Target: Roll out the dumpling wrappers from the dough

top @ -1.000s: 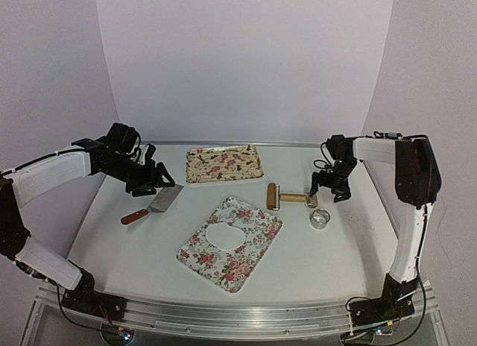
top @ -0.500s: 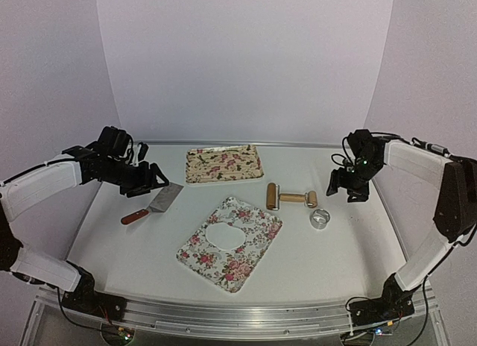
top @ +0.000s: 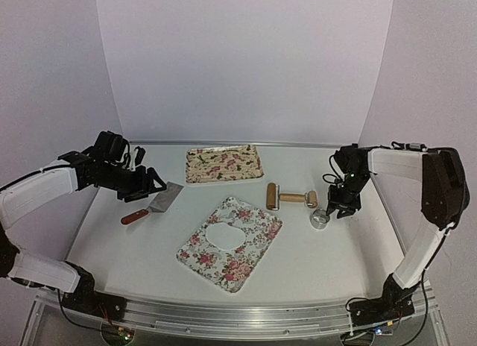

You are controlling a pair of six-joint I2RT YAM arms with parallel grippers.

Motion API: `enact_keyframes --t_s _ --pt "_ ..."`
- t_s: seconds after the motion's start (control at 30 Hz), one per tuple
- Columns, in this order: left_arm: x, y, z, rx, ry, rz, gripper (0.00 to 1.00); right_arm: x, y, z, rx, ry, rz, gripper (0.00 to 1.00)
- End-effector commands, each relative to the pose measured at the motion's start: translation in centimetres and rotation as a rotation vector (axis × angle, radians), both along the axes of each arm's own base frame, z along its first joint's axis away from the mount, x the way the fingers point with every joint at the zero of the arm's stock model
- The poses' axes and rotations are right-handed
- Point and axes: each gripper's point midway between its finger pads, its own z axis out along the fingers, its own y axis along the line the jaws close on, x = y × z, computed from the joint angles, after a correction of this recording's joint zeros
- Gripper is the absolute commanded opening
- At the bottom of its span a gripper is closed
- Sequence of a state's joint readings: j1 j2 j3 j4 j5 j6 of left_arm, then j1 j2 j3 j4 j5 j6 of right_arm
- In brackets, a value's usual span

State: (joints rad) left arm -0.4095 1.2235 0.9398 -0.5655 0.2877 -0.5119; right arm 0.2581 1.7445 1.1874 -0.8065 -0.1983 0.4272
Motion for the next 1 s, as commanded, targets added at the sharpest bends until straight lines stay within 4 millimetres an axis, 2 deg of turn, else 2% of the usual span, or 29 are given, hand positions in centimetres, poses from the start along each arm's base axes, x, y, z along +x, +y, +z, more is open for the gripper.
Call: enact_keyframes --t_s 0.0,0.47,0.63,0.77,0.97 --pt "-0.2 -0.2 1.2 -0.03 -0.034 -0.005 0.71 1.3 0.4 -0.2 -0.023 -0.017 0.019 0.38" --pt "0.2 -0.6 1.1 -0.02 -0.034 -0.03 0.71 1.5 0.6 -2.1 -0.029 0.023 0.011 0.26" --pt "0.3 -0.6 0.9 -0.012 -0.033 -0.039 0.71 1.4 0.7 -1.9 -0.032 0.019 0.01 0.1" --pt "0.4 -0.7 0.8 -0.009 -0.031 -0.045 0.71 1.2 0.7 -1.2 -0.029 0.002 0.011 0.0" --pt "0.2 -1.1 0.8 -0.016 -0.031 -0.075 0.68 0.7 0.9 2.1 -0.019 -0.071 0.026 0.0"
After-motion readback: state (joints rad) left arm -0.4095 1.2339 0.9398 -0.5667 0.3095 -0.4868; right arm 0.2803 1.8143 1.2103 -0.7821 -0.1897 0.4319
